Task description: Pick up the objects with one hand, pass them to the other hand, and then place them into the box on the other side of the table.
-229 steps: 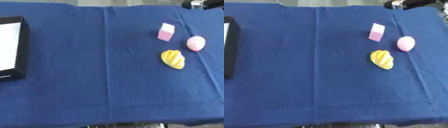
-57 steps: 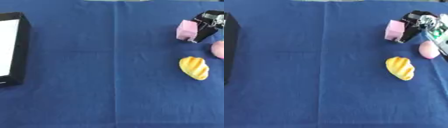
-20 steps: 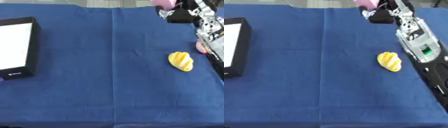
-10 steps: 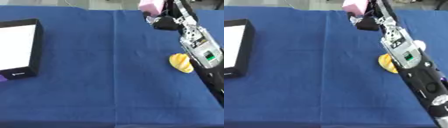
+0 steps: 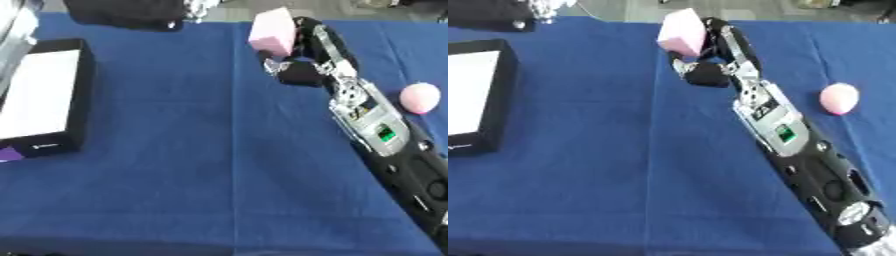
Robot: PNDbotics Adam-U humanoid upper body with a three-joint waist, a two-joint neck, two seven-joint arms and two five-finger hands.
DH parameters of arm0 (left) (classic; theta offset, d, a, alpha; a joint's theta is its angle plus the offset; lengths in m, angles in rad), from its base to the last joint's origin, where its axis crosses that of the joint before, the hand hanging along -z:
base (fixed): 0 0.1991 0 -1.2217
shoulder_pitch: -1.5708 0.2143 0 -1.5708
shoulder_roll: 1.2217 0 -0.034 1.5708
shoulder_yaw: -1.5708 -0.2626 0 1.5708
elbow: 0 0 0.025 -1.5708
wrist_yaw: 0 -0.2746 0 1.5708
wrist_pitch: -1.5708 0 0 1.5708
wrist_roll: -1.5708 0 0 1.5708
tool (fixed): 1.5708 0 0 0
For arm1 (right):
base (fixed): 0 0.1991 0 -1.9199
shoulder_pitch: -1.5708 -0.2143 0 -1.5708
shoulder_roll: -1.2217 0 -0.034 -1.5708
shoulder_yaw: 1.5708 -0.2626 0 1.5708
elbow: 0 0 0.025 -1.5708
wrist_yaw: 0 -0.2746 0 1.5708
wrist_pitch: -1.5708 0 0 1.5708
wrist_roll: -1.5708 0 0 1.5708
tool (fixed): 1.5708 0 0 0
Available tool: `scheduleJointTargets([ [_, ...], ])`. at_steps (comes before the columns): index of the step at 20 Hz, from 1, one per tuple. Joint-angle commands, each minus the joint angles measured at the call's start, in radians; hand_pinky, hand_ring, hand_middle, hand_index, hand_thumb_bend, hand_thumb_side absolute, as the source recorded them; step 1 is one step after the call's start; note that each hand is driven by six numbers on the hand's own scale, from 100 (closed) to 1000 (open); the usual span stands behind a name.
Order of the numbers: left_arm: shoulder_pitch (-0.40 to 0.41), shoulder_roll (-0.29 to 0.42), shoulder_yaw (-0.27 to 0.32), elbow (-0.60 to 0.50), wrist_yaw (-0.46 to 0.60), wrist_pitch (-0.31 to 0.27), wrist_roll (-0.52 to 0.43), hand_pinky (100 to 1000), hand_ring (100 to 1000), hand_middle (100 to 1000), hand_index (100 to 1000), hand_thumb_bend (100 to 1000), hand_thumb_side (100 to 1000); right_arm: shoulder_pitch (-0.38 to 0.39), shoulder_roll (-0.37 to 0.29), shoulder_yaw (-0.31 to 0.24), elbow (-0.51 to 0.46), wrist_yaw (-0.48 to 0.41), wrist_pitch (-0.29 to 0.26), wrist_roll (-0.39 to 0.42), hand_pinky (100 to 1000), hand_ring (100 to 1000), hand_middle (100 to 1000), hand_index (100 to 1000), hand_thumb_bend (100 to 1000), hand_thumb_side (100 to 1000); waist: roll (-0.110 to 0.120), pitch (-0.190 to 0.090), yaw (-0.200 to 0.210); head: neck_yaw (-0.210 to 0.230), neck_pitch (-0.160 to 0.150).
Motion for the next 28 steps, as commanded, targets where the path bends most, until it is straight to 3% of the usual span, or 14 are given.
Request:
scheduleJointTargets([
  [1,-0.029,-0.014,-0.015,0.031,-0.047,0.007,-0.048,739,686,708,836,100,436,-0.011,-0.001,0.016,-0.016,0.010,-0.010,0.003,566,572,470,479,122,100,0.001,-0.026,0.004,0.008,0.006],
  [15,-0.035,-0.063,-0.073,0.185,-0.200,-0.048,-0.159,820,774,757,861,100,415,-0.020,0.024,0.072,-0.028,0.046,-0.026,0.020,568,569,469,478,124,100,0.001,-0.017,0.008,0.010,0.006],
  [19,-0.032,-0.066,-0.072,0.197,-0.242,-0.081,-0.215,844,793,751,844,298,507,-0.020,0.025,0.080,-0.037,0.059,-0.027,0.033,568,569,469,478,126,100,0.002,-0.015,0.007,0.009,0.006],
  [20,-0.031,-0.066,-0.071,0.199,-0.251,-0.089,-0.228,845,794,752,844,309,516,-0.020,0.025,0.081,-0.038,0.061,-0.027,0.037,568,569,469,478,126,100,0.001,-0.014,0.007,0.009,0.006],
  [22,-0.030,-0.066,-0.070,0.198,-0.266,-0.108,-0.253,860,806,753,835,413,602,-0.020,0.024,0.083,-0.041,0.064,-0.027,0.042,568,568,469,478,128,100,0.001,-0.013,0.006,0.010,0.006],
  [28,-0.026,-0.066,-0.066,0.203,-0.283,-0.150,-0.300,869,815,749,825,453,647,-0.019,0.020,0.092,-0.058,0.073,-0.027,0.064,569,566,470,478,130,100,-0.001,-0.010,0.004,0.012,0.006],
])
